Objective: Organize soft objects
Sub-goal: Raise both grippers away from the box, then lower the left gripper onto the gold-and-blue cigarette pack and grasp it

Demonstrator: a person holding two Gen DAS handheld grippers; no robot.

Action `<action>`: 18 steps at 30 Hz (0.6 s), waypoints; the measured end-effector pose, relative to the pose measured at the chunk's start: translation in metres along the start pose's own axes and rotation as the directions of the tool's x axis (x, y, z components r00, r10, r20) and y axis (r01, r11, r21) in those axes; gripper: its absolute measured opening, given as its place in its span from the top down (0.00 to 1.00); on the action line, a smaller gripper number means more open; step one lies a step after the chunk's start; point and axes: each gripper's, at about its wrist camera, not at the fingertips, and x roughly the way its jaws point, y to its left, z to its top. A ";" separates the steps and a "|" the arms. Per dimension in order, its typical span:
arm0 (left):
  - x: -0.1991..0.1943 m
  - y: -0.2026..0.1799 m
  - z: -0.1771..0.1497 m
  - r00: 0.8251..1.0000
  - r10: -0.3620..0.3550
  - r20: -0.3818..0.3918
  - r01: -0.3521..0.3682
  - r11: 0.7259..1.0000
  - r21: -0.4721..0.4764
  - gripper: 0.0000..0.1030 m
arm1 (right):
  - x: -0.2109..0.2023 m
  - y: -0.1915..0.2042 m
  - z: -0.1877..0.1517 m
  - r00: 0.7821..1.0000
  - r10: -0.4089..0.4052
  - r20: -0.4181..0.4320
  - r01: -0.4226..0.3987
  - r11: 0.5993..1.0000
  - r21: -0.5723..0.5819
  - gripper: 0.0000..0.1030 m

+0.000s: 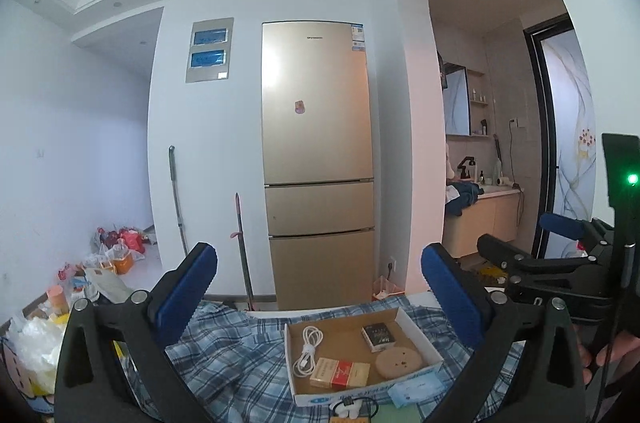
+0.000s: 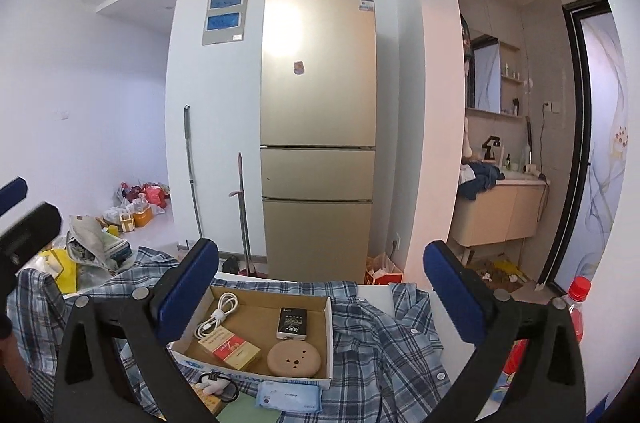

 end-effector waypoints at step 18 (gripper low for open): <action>0.024 0.012 -0.100 1.000 -0.005 -0.027 0.005 1.000 0.007 0.00 | 0.028 0.009 -0.074 0.999 0.030 -0.037 -0.029 0.999 0.030 0.01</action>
